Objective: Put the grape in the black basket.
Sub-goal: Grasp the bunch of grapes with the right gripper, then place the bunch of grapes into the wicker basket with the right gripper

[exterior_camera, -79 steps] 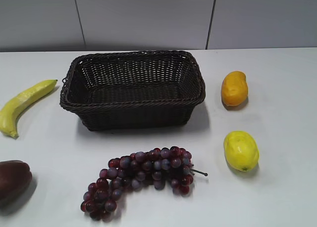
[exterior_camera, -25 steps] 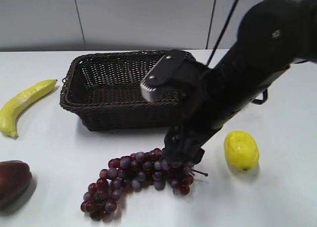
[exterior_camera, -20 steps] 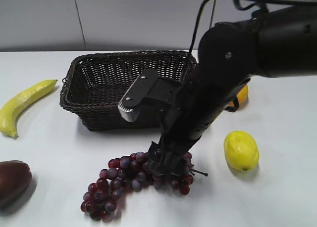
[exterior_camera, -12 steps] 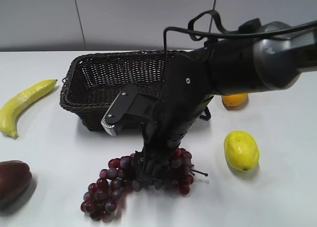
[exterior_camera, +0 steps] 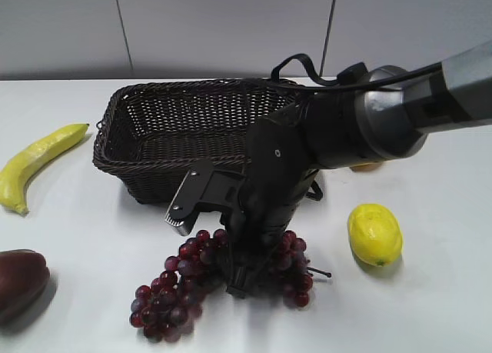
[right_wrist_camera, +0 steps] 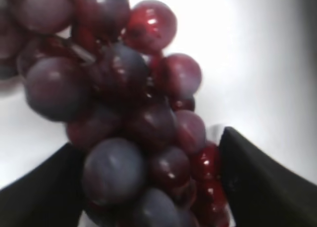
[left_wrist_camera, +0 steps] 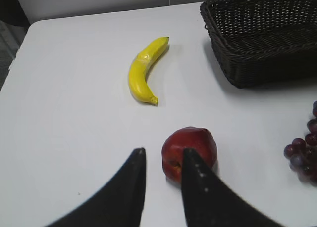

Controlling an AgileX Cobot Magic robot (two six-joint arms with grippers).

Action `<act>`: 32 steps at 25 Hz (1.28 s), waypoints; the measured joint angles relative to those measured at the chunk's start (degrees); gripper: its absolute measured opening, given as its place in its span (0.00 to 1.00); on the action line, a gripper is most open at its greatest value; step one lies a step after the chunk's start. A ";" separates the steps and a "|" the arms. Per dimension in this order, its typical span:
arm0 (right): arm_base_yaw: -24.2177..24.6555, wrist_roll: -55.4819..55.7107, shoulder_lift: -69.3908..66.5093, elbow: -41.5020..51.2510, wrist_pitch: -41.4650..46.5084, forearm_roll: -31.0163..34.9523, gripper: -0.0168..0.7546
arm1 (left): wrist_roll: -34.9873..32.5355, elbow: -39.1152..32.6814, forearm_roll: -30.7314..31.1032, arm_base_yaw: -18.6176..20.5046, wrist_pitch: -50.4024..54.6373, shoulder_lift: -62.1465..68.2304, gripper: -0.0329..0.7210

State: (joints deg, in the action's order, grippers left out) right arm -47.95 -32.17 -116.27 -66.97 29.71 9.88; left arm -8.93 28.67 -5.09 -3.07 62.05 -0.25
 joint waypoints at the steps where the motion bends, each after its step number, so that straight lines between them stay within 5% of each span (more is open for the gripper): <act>1: 0.00 0.00 -0.05 -0.12 0.47 -0.05 0.45 | 0.00 0.00 0.00 0.00 0.00 0.00 0.35; 2: 0.00 0.00 -0.05 -0.27 1.17 -0.05 0.39 | 0.00 0.00 0.00 0.00 0.00 0.00 0.35; 18: 0.00 3.92 10.61 -16.97 17.45 -0.23 0.38 | 0.00 0.00 0.00 0.00 0.00 0.00 0.35; 25: 0.00 8.48 13.10 -30.21 12.81 -3.60 0.38 | 0.00 0.00 0.00 0.00 0.00 0.00 0.35; 32: 3.23 17.86 11.93 -32.12 2.70 -11.66 0.37 | 0.00 0.00 0.00 0.00 0.00 0.00 0.35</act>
State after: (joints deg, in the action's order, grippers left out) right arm -44.72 -14.31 -104.34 -99.09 32.41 -1.78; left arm -8.93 28.67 -5.09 -3.07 62.05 -0.25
